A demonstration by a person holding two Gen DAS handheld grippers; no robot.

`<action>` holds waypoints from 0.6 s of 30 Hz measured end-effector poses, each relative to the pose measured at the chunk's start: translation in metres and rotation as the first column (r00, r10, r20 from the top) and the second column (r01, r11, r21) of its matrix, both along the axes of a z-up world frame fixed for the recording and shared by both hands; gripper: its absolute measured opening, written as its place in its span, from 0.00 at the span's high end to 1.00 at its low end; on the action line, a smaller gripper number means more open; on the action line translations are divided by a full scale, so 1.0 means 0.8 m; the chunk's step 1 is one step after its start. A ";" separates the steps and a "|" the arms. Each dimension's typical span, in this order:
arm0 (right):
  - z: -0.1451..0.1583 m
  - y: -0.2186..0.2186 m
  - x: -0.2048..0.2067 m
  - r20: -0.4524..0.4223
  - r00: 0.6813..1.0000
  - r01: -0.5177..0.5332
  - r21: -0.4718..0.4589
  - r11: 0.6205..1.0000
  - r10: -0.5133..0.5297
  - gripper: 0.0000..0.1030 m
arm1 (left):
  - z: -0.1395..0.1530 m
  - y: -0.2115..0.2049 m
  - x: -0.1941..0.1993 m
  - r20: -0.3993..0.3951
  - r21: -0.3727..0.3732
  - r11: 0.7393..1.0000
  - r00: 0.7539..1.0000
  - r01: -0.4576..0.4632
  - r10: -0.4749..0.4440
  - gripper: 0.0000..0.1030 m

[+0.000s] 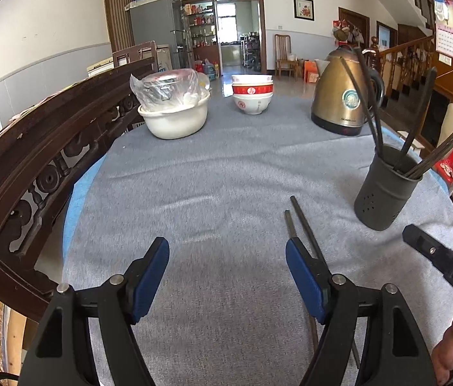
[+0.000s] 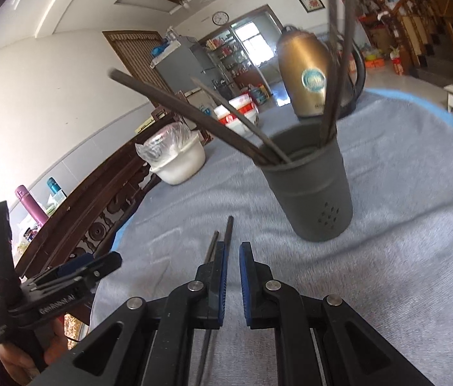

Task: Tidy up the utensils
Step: 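Move the right gripper down to the last two dark chopsticks on the cloth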

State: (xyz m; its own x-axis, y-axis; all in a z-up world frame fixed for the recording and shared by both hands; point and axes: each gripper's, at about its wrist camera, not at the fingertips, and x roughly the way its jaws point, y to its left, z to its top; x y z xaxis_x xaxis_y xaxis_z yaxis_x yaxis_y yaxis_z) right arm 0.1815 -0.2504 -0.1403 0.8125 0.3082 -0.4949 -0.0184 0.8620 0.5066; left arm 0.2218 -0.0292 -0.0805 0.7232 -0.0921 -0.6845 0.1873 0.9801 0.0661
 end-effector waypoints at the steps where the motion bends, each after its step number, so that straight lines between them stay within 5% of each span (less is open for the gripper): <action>1: -0.007 -0.001 0.003 -0.008 1.000 -0.005 0.011 1.000 0.005 0.90 | -0.001 0.000 0.001 -0.002 0.004 1.000 1.000 -0.002 0.002 0.27; 16: -0.045 -0.009 0.015 -0.039 0.998 -0.040 0.101 0.994 0.044 0.90 | -0.025 -0.013 0.015 -0.038 0.043 0.999 0.999 -0.009 0.011 0.26; 18: -0.046 -0.012 0.014 -0.035 0.999 -0.033 0.108 0.994 0.037 0.77 | -0.031 -0.012 0.017 -0.052 0.042 0.999 0.999 -0.008 0.011 0.25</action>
